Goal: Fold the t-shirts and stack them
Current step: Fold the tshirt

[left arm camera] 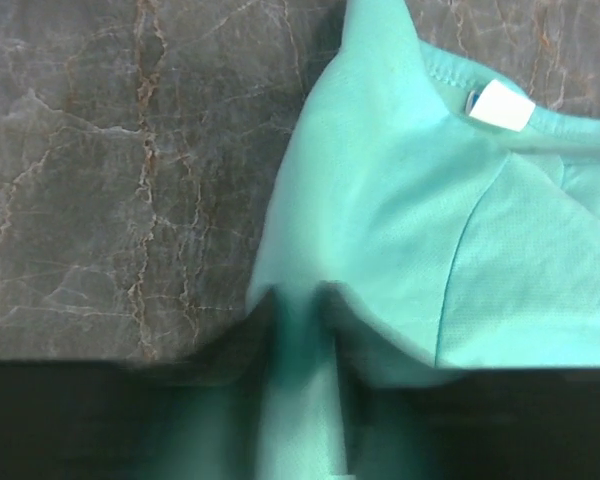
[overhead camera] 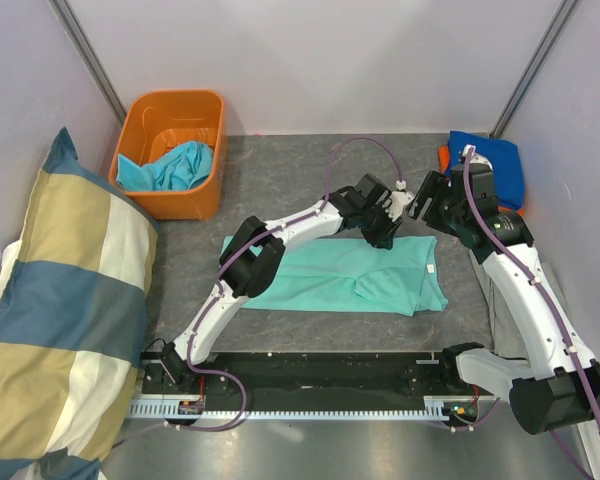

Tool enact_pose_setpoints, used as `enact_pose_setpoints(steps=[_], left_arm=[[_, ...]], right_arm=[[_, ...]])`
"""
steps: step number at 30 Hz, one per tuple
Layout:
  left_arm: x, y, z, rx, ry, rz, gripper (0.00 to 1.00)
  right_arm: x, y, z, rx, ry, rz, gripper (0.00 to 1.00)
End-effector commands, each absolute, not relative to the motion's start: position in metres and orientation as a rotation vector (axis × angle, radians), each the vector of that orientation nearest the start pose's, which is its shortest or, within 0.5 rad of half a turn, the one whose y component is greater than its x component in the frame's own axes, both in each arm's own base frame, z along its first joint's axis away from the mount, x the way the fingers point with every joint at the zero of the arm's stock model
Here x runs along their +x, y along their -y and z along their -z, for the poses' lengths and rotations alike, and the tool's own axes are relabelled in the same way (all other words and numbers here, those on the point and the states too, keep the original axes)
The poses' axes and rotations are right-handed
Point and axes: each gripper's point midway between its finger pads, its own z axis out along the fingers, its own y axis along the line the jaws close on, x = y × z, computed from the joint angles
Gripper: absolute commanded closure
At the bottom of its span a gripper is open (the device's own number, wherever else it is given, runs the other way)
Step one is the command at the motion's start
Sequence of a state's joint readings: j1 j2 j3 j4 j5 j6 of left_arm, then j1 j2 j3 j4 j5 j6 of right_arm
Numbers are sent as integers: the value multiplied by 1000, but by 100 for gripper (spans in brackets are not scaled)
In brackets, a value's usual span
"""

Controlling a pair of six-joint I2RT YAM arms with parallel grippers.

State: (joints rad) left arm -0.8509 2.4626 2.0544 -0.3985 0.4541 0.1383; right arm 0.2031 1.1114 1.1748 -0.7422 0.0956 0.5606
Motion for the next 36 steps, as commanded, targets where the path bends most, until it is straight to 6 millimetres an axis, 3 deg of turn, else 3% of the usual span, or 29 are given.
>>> enact_pose_setpoints(steps=[1, 3, 8, 11, 14, 18, 21, 22, 24, 25, 27, 28, 34, 36], left_arm=[[344, 509, -35, 1409, -2007, 864, 88], [346, 508, -34, 1402, -2011, 854, 98], [359, 507, -35, 1355, -2028, 787, 98], [379, 509, -45, 1275, -2039, 727, 98], [418, 508, -69, 1123, -2046, 697, 98], [469, 482, -73, 866, -2132, 708, 98], [512, 443, -77, 641, -2188, 651, 98], [532, 418, -75, 522, -2223, 620, 98], [552, 387, -71, 385, -2260, 582, 98], [570, 359, -72, 265, -2275, 556, 98], [585, 326, -66, 131, -2305, 509, 98], [598, 299, -64, 15, -2311, 486, 98], [619, 224, -53, -249, -2327, 351, 98], [617, 212, -51, -292, -2335, 319, 98]], right_arm=[[309, -66, -243, 448, -2201, -284, 21], [308, -65, -241, 452, -2205, -279, 21], [306, -65, -241, 452, -2202, -285, 21], [304, -66, -237, 459, -2212, -292, 21], [301, -67, -237, 467, -2211, -306, 20], [298, -68, -232, 487, -2218, -316, 21], [297, -69, -229, 495, -2223, -322, 20], [297, -69, -229, 497, -2225, -322, 21], [296, -67, -225, 513, -2230, -313, 21], [296, -67, -223, 518, -2233, -309, 21], [295, -67, -217, 534, -2246, -311, 20], [295, -68, -214, 541, -2251, -313, 21], [286, -84, -182, 609, -2309, -419, 21], [278, -88, -164, 638, -2337, -446, 21]])
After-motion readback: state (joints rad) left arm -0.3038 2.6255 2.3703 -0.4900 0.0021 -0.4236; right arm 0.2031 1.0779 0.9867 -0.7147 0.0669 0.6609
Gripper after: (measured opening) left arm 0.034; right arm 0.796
